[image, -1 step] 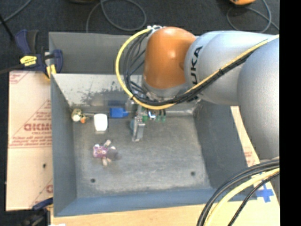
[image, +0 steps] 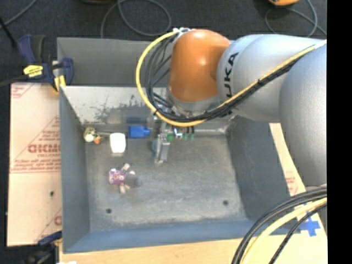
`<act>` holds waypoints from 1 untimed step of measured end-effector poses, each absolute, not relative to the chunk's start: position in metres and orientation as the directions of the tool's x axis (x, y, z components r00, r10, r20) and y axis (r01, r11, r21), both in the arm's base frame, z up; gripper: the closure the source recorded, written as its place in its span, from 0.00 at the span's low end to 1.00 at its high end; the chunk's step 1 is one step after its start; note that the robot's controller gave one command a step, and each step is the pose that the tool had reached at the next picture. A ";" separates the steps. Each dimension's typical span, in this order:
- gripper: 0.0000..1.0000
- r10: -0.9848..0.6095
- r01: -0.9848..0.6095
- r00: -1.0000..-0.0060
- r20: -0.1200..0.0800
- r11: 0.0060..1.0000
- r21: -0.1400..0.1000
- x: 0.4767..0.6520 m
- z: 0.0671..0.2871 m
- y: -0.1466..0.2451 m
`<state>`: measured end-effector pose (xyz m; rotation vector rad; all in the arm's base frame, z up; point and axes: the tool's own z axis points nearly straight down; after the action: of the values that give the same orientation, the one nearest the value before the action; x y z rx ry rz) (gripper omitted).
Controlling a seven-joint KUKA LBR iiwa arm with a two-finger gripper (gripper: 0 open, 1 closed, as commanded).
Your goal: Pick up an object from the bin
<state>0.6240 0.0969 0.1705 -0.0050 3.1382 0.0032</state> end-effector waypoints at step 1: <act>0.00 -0.044 -0.044 -0.999 -0.008 0.999 0.001 0.585 0.125 0.124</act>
Offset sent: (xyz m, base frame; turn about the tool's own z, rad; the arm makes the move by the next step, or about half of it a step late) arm -0.0675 0.0527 -0.0876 -0.0390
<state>0.5847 0.1239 0.1253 -0.0689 3.1329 0.0012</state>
